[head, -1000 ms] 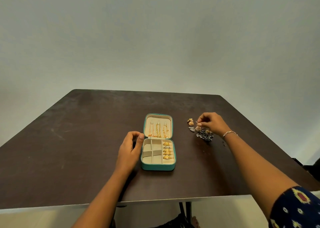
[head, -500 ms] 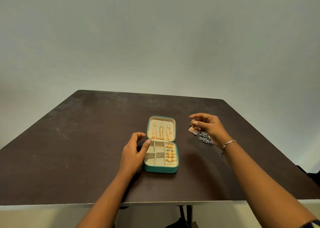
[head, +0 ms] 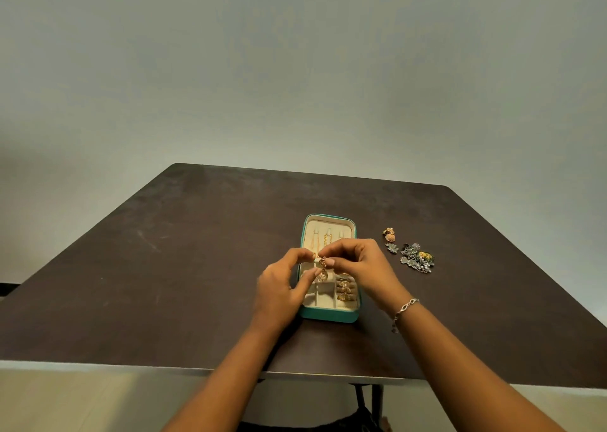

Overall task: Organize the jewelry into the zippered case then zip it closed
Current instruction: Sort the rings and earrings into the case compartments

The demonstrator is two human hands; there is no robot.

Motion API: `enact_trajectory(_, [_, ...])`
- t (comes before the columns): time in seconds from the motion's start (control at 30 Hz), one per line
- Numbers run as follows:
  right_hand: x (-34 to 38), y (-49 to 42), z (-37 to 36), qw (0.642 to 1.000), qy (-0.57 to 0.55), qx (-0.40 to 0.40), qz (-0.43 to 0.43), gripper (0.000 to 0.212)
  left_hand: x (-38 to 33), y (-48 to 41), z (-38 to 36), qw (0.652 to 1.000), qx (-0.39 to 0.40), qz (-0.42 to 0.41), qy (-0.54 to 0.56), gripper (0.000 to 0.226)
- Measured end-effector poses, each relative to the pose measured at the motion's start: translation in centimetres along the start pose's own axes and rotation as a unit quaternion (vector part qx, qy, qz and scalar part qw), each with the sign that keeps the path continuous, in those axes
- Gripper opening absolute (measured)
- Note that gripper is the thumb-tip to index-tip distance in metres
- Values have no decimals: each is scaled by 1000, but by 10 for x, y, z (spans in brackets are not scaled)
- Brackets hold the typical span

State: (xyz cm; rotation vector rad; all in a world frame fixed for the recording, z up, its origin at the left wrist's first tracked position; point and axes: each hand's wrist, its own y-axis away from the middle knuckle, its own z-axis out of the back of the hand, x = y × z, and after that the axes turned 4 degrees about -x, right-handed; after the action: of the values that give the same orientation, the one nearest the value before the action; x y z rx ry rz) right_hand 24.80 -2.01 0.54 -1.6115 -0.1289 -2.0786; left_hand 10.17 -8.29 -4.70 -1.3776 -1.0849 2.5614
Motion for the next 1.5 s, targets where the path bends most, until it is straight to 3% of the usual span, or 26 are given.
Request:
enact_trajectory(0.4, [-10, 5, -12, 998, 56, -43, 2, 21, 0, 0, 0, 1000, 8, 9, 18, 11])
enact_trajectory(0.57, [-8, 4, 1, 998, 30, -53, -1, 14, 0, -1, 0, 999, 7, 22, 32, 9])
enact_trajectory(0.8, [-35, -46, 84, 957, 146, -246, -43, 18, 4, -2, -2, 997, 1, 56, 55, 14])
enact_trajectory(0.9, [-50, -71, 113, 930, 221, -283, -76, 13, 6, -2, -2, 997, 2, 59, 52, 23])
enact_trajectory(1.23, [-77, -107, 120, 916, 311, -187, -173, 4, 7, -3, -3, 998, 1, 51, 42, 23])
enact_trajectory(1.5, [-80, -106, 116, 921, 284, -193, -185, 8, 8, -3, -3, 998, -2, 52, 46, 24])
